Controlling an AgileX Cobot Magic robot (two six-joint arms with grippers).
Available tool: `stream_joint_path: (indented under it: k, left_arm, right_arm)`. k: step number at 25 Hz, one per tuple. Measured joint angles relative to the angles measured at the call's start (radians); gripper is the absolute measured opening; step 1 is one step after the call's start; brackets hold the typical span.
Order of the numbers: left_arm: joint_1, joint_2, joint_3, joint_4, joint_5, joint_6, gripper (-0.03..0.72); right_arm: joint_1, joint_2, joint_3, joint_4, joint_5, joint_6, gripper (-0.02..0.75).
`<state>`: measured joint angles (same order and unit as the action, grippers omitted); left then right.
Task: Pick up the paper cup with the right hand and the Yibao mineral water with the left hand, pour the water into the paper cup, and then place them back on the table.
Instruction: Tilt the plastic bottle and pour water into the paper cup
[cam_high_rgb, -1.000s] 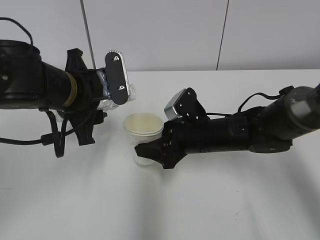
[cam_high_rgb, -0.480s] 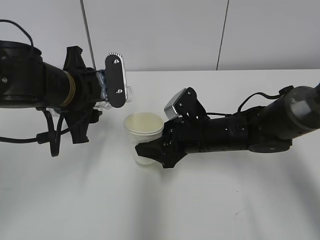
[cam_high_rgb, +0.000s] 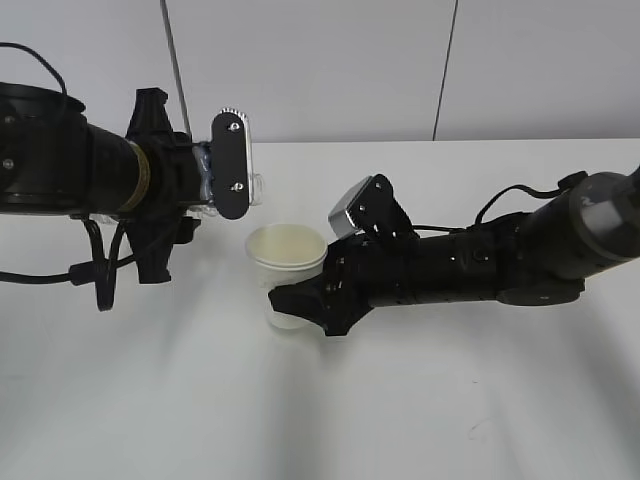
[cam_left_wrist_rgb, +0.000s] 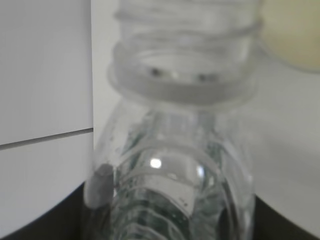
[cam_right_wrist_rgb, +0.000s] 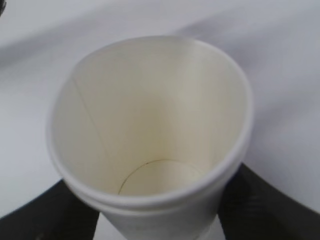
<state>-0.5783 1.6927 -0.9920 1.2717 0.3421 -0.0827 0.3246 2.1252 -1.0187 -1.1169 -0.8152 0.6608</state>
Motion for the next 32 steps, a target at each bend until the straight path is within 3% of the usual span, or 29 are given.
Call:
stream_joint_path:
  k: [32]
  left_arm:
    - [0.000,0.000,0.000,0.156,0.026,0.000,0.375]
  right_arm:
    - [0.000,0.000,0.000,-0.045,-0.051,0.041,0.508]
